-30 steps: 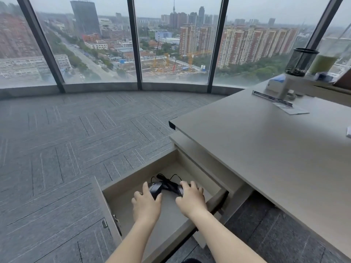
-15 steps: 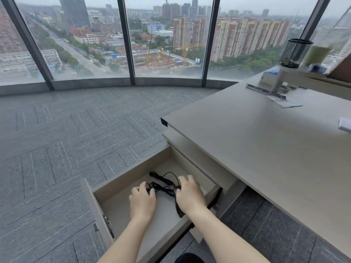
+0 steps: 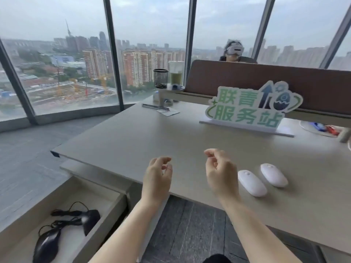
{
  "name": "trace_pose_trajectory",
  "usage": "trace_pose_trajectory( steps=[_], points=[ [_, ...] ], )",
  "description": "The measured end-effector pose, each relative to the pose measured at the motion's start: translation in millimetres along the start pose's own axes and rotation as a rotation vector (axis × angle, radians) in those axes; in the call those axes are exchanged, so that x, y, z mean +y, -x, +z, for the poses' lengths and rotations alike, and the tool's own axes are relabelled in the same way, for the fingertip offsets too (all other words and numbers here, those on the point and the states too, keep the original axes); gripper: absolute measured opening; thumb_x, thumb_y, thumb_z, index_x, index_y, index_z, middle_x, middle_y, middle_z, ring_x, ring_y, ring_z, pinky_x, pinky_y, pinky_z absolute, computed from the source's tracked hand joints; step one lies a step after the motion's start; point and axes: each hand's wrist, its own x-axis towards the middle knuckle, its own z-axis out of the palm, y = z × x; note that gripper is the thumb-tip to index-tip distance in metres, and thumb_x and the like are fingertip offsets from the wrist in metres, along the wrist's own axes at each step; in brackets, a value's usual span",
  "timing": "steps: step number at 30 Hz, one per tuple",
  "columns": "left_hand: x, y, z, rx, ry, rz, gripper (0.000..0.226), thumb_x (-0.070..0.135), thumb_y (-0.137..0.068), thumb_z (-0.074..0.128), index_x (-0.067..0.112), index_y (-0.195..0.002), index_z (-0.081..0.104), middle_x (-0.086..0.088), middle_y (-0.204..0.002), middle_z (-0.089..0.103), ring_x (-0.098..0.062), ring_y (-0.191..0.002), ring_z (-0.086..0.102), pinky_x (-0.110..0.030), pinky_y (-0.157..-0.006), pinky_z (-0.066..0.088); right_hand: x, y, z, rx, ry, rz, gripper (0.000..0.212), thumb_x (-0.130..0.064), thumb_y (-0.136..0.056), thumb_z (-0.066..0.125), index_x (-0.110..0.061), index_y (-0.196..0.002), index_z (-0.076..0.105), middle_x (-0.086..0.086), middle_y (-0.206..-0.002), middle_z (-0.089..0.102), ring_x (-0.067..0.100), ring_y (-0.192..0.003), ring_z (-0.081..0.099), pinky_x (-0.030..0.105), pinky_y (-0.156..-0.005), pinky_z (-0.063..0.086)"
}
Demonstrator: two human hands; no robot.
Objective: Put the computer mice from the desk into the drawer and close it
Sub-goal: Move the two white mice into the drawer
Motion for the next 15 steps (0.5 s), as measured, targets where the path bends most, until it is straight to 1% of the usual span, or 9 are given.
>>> trace_pose_trajectory(
  steps=[3,4,6,8,10,11,13,15],
  points=[
    [41.4,14.9,68.1,-0.186,0.026,0.038,0.028,0.024,-0.093,0.052,0.020,-0.119,0.061,0.002,-0.119,0.059,-0.009,-0.094,0.060,-0.019,-0.079,0.042,59.1,-13.4,-63.5,0.157,0.090,0.099,0.030,-0.008,-0.085,0.047,-0.009,-0.103,0.071,0.009,-0.103,0.072,0.029,-0.097,0.064,0.031,-0.085,0.046],
    [53.4,20.3,89.0,-0.247,0.026,0.034,0.031,0.026,-0.092,0.053,0.021,-0.122,0.060,0.002,-0.123,0.057,-0.011,-0.098,0.060,-0.020,-0.081,0.043,77.9,-17.0,-82.0,0.184,0.132,0.138,0.029,-0.007,-0.086,0.047,-0.008,-0.104,0.070,0.010,-0.105,0.071,0.030,-0.099,0.063,0.030,-0.086,0.044],
    [74.6,31.2,125.7,-0.344,0.013,0.026,0.037,0.031,-0.090,0.054,0.023,-0.127,0.056,0.002,-0.129,0.054,-0.015,-0.108,0.058,-0.025,-0.087,0.044,113.5,-23.8,-112.4,0.181,0.222,0.229,0.027,-0.004,-0.088,0.053,-0.008,-0.110,0.070,0.013,-0.112,0.069,0.034,-0.107,0.060,0.033,-0.090,0.043],
    [92.4,40.5,155.6,-0.400,-0.008,0.020,0.044,0.036,-0.087,0.056,0.027,-0.130,0.053,0.002,-0.133,0.049,-0.018,-0.120,0.050,-0.030,-0.094,0.043,143.9,-29.2,-133.0,0.094,0.300,0.323,0.033,-0.009,-0.089,0.058,-0.008,-0.120,0.066,0.017,-0.122,0.065,0.036,-0.116,0.055,0.036,-0.098,0.040],
    [105.9,46.6,179.4,-0.425,-0.081,0.010,0.054,0.042,-0.083,0.056,0.030,-0.135,0.047,0.002,-0.140,0.043,-0.022,-0.129,0.039,-0.033,-0.101,0.039,165.7,-33.0,-143.8,-0.030,0.328,0.395,0.042,-0.017,-0.089,0.060,-0.010,-0.130,0.060,0.017,-0.132,0.059,0.035,-0.124,0.050,0.036,-0.105,0.036],
    [111.0,48.0,189.3,-0.426,-0.142,0.003,0.060,0.047,-0.081,0.056,0.031,-0.138,0.044,0.001,-0.143,0.041,-0.024,-0.131,0.036,-0.035,-0.103,0.037,172.4,-34.4,-146.3,-0.087,0.328,0.425,0.046,-0.022,-0.088,0.061,-0.012,-0.133,0.057,0.016,-0.136,0.057,0.034,-0.127,0.048,0.037,-0.106,0.035],
    [118.6,49.2,205.4,-0.411,-0.291,-0.002,0.069,0.057,-0.075,0.054,0.032,-0.138,0.042,0.000,-0.145,0.039,-0.028,-0.130,0.036,-0.037,-0.104,0.035,180.2,-37.8,-146.5,-0.167,0.340,0.457,0.056,-0.031,-0.086,0.065,-0.015,-0.138,0.052,0.013,-0.141,0.053,0.031,-0.130,0.047,0.036,-0.107,0.034],
    [123.4,48.1,216.4,-0.380,-0.389,0.010,0.066,0.058,-0.072,0.054,0.031,-0.131,0.047,-0.002,-0.142,0.042,-0.031,-0.126,0.040,-0.038,-0.100,0.034,182.8,-43.7,-142.9,-0.214,0.370,0.451,0.066,-0.039,-0.083,0.069,-0.018,-0.142,0.048,0.012,-0.143,0.052,0.030,-0.132,0.046,0.035,-0.106,0.035]
  ],
)
